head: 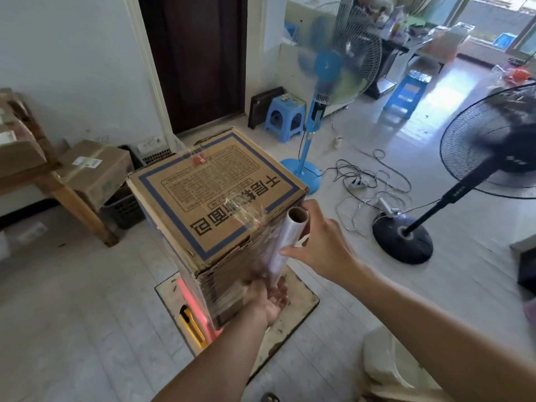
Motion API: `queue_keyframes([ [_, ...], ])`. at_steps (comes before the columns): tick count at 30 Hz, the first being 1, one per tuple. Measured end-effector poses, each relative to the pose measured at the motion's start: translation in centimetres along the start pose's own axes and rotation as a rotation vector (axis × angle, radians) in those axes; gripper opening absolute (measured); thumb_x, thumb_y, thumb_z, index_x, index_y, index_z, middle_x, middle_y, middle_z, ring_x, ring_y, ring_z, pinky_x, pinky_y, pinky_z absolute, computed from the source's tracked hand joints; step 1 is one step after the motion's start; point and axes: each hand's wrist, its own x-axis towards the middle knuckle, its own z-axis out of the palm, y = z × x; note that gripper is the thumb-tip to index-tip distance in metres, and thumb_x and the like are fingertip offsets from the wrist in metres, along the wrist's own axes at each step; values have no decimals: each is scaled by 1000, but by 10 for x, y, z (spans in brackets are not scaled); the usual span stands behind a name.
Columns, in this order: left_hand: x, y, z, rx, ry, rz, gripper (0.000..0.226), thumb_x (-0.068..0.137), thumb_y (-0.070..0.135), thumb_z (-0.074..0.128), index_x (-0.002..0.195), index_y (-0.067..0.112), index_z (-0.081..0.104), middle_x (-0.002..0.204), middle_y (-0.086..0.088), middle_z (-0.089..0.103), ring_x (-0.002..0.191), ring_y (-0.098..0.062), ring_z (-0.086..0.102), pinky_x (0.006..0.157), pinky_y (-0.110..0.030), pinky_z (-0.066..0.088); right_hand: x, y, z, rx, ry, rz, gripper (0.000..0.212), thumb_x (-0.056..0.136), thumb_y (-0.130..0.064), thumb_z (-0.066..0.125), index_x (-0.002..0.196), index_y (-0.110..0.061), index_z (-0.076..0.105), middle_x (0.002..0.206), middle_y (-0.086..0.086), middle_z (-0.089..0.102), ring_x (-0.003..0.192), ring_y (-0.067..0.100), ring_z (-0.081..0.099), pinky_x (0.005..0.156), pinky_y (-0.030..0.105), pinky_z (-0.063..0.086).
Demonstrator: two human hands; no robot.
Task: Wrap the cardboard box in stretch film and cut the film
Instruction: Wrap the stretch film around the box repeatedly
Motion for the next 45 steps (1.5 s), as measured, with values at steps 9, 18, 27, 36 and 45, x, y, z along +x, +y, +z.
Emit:
queue_keyframes([
  [9,15,-10,9,-114,-73,-20,39,101,35,37,102,0,53,101,-17,65,87,-26,66,71,-36,48,-10,8,-5,-43,104,-272,70,72,-16,86,120,-21,36,115,10,61,77,8,58,60,31,58],
  [18,14,-5,18,1,-114,-49,18,92,21,60,86,6,53,86,-13,61,82,-25,63,66,-36,48,7,-6,-38,-144,-37,-347,31,92,-36,65,103,-7,62,103,4,59,79,19,58,67,38,54],
  [27,20,3,13,89,-160,-89,30,100,22,37,102,4,60,95,-14,66,93,-28,65,73,-36,48,31,-11,-63,-271,-248,-386,44,86,-57,57,100,-16,66,101,-7,62,79,7,59,68,24,52],
  [36,37,-11,37,-92,-93,-29,39,99,30,39,113,0,61,99,-18,66,87,-30,64,75,-37,46,75,37,-90,-344,-394,-736,30,93,-48,57,103,-21,63,83,-6,59,63,18,55,53,31,46],
  [45,26,-17,77,-186,-16,40,31,87,4,45,112,-2,63,103,-19,65,93,-28,64,76,-34,44,114,56,-103,-286,-675,-852,19,97,-34,55,115,-28,53,108,-4,50,76,20,54,67,36,46],
])
